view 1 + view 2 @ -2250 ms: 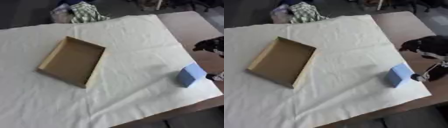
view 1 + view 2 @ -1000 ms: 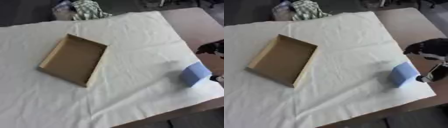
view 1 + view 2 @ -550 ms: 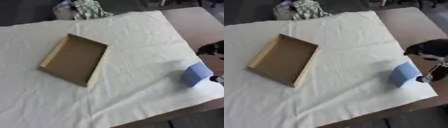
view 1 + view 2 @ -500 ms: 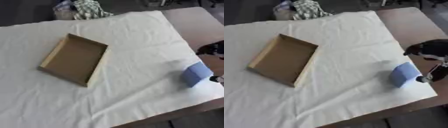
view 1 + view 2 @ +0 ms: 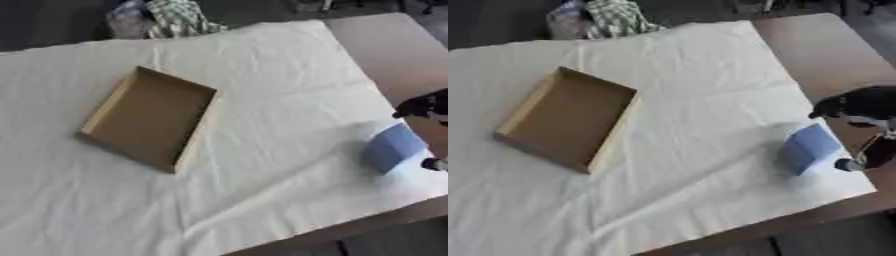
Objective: Pick up objects on the table and place them in the box.
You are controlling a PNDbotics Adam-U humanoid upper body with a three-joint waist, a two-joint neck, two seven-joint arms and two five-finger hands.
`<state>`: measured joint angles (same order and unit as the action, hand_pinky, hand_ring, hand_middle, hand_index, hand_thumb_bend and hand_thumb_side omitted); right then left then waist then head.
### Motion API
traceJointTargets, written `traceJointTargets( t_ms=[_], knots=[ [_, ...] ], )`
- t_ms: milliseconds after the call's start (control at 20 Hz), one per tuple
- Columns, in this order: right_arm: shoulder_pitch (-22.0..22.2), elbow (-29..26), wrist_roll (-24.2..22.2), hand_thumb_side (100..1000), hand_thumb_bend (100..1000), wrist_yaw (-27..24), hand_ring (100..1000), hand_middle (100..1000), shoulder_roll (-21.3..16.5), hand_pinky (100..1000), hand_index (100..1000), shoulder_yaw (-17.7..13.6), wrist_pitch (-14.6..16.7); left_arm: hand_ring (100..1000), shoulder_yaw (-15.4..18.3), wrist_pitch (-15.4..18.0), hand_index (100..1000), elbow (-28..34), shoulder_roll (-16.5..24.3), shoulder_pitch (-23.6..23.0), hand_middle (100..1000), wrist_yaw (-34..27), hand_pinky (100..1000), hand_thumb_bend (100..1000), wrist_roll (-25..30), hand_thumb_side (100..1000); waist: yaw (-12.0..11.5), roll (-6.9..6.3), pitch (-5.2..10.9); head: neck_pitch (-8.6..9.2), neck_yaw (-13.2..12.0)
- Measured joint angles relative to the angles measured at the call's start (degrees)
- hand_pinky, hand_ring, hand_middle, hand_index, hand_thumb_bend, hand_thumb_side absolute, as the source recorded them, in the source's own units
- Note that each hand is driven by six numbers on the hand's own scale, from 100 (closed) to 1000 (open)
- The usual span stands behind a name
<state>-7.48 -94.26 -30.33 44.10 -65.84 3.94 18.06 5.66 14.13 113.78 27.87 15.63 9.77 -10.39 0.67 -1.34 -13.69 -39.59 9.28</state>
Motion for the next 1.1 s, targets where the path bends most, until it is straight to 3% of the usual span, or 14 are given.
traceJointTargets(
  t_ms=[600,1100],
  knots=[
    [-1.65,1.71,0.31,414,423,0.76,911,914,0.60,885,995,1.67,1.13,639,-0.25,-0.36,731,0.00,-0.77,0.01,551,-0.25,641,410,0.50,627,-0.43,0.00,-0.41,0.44,0.18],
    [-2.67,3.28,-0.16,433,374,1.16,881,849,1.12,869,911,2.67,2.44,654,-0.27,-0.53,730,0.00,-1.24,0.07,550,-0.64,640,404,0.83,630,-0.86,-0.02,-0.44,0.44,0.39]
  ],
)
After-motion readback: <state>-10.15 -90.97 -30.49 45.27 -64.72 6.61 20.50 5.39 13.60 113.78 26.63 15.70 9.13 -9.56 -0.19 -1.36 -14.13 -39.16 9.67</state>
